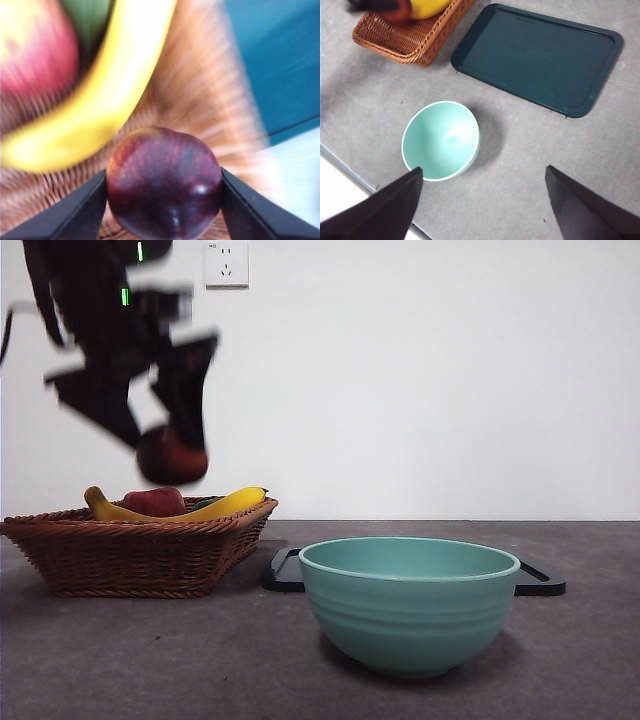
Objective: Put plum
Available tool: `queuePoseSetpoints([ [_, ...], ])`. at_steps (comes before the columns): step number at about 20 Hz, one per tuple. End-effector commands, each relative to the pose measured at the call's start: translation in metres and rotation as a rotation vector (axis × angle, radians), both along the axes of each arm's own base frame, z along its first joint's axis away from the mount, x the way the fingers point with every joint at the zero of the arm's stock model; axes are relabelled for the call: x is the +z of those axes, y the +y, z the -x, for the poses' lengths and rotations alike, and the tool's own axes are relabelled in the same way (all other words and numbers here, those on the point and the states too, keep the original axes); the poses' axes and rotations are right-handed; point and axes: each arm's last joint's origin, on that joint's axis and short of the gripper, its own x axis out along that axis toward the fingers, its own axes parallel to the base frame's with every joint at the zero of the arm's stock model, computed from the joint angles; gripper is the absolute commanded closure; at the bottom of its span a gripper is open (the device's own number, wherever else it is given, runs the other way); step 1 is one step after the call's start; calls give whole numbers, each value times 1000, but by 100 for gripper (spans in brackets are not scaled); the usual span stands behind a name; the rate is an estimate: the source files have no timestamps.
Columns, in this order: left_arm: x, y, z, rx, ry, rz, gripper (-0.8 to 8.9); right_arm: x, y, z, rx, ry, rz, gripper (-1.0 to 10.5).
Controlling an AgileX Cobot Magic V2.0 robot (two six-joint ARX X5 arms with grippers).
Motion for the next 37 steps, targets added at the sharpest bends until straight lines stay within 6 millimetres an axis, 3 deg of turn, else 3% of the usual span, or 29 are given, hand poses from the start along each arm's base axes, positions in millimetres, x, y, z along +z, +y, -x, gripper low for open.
queuePoseSetpoints([
  [1, 25, -11, 18, -88, -45, 61, 540, 6, 1, -1, 4, -25, -5, 555],
  [4, 47, -35, 52, -227, -94, 116, 540, 6, 1, -1, 3, -25, -5, 555],
  [8, 45, -77, 83, -405, -82, 117, 540, 6, 0, 0, 3, -25, -5, 555],
  [12, 24, -115, 100, -561, -44, 58, 540, 6, 1, 0, 4, -25, -6, 555],
  [18, -28, -157, 104, -659, 40, -83, 540, 6, 1, 0, 3, -24, -6, 555],
  [27, -79, -183, 95, -691, 74, -179, 540, 6, 0, 0, 3, -24, -6, 555],
  [33, -91, -185, 94, -701, 104, -206, 517, 6, 0, 0, 3, -25, -5, 555],
  [37, -91, -186, 94, -704, 98, -202, 403, 6, 0, 0, 3, -25, -5, 555],
])
